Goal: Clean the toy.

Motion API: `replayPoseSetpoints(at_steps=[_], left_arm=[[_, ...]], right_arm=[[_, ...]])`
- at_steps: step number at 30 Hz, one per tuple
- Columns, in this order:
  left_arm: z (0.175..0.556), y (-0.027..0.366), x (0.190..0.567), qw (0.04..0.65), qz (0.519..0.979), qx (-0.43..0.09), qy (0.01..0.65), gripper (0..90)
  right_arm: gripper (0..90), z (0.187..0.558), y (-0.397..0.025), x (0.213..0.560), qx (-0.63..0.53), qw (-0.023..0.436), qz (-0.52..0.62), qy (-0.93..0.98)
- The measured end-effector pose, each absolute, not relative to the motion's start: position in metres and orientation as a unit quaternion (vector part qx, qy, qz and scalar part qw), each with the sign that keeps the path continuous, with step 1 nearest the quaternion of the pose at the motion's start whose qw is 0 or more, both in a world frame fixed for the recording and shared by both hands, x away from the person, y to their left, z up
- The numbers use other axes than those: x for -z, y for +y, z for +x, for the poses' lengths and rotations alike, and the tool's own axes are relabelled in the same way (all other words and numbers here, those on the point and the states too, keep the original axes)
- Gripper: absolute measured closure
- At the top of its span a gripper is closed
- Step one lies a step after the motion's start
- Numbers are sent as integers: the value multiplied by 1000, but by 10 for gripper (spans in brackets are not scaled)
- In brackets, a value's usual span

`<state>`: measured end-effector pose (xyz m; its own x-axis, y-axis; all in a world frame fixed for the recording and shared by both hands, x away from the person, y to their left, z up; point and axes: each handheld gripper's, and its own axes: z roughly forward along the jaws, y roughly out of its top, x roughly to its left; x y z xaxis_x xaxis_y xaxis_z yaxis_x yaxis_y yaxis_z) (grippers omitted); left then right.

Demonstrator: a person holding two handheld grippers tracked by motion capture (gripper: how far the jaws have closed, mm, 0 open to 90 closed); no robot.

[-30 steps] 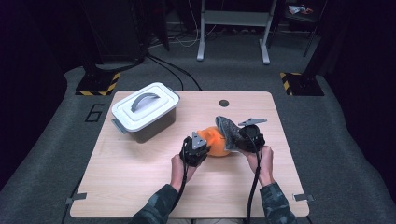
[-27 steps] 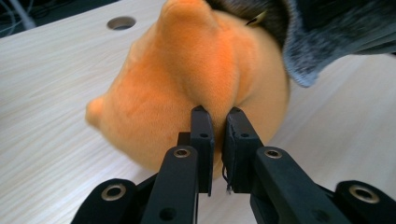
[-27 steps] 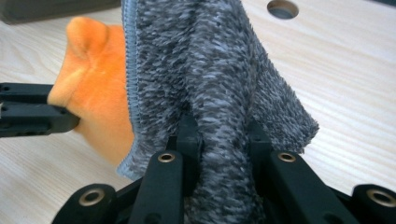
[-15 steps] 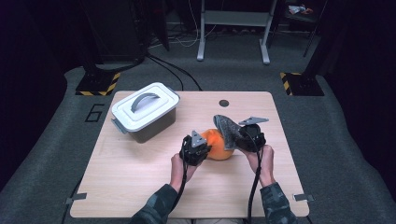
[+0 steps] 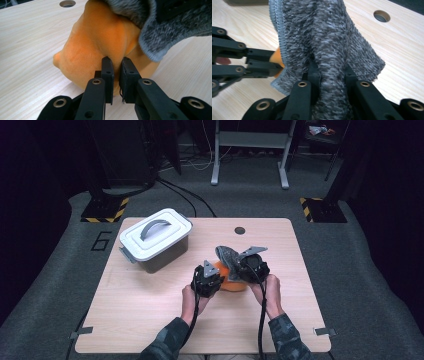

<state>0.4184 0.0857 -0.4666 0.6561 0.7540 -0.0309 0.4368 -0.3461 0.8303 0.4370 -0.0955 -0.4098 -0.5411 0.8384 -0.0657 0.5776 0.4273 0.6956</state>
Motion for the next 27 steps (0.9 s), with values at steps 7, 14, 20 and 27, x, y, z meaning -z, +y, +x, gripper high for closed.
replayPoseSetpoints(at_steps=[7, 14, 20, 27], left_arm=[[419, 87, 471, 440, 797, -176, 373, 824], [419, 86, 471, 439, 800, -179, 368, 824], [419, 87, 472, 442, 798, -177, 370, 823], [420, 86, 472, 441, 800, -173, 368, 823]], right_arm=[[750, 441, -115, 421, -304, 208, 455, 811], [744, 441, -127, 429, -317, 191, 466, 803], [742, 445, -136, 435, -315, 185, 476, 800], [736, 448, -143, 442, -306, 185, 486, 797]])
